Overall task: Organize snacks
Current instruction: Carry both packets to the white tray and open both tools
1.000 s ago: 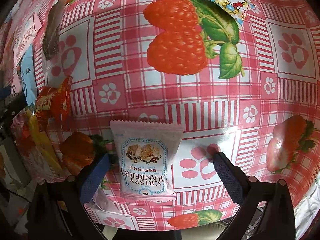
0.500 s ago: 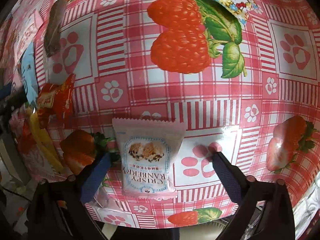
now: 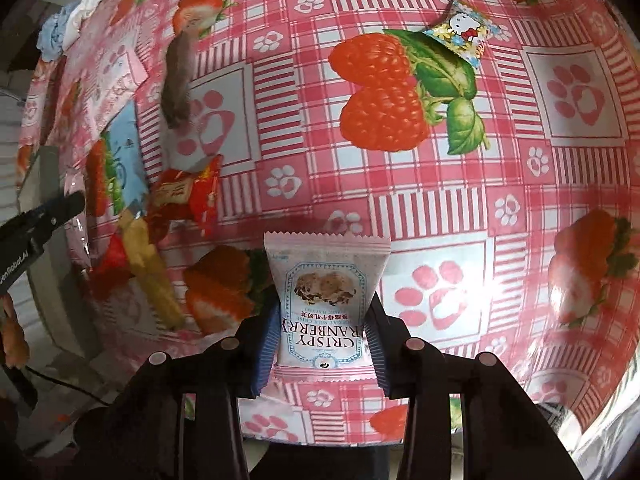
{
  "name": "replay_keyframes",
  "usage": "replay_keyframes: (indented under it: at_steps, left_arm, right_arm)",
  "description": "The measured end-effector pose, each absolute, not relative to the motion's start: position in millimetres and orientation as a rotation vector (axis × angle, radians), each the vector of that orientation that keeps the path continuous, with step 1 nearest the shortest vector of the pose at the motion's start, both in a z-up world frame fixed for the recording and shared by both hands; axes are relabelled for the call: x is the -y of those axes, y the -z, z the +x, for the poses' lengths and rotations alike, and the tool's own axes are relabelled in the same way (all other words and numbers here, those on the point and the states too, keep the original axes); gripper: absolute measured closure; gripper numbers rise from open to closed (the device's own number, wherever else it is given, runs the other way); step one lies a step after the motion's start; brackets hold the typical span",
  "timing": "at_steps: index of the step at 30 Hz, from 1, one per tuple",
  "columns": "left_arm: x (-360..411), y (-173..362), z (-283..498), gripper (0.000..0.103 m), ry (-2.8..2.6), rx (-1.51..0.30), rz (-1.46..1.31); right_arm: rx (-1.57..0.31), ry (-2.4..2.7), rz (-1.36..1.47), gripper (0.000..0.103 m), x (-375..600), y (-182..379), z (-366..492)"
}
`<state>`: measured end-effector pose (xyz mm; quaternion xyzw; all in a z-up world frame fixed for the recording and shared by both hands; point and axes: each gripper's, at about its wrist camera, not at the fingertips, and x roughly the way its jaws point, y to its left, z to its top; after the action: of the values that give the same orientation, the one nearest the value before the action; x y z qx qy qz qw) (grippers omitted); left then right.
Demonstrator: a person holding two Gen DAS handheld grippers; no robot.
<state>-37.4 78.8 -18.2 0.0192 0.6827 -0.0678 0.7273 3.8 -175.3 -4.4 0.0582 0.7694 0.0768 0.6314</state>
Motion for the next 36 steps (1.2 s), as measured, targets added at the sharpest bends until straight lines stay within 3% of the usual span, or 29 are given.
replay_keyframes:
  at_steps: [15, 36]
  left_arm:
    - [-111, -12, -80, 0.078, 0.094, -1.466, -0.017]
    - [-215, -37, -135, 0.078, -0.085, -1.401, -0.242]
  right_arm:
    - [-1.711, -0.269, 0.147, 0.061, 141, -37, 3]
    - [-1.643, -0.599, -0.183, 0.061, -17, -63, 14]
